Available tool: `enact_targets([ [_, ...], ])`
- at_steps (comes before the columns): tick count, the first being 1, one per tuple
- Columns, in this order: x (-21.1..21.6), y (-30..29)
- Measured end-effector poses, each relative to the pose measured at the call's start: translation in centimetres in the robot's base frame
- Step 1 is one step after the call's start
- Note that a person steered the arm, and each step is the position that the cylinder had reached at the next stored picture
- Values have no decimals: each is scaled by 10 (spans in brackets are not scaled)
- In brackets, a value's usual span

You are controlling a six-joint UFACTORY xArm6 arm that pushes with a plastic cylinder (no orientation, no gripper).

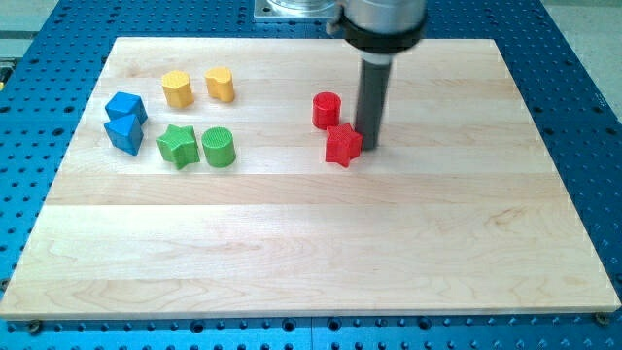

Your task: Put the red circle to the right of the heart

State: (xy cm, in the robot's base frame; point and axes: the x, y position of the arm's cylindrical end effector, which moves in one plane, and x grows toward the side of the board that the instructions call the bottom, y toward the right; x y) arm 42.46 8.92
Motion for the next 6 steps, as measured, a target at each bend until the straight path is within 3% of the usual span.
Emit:
enact_targets([
  [1, 20, 1],
  [3, -44, -86],
  [6, -71, 1],
])
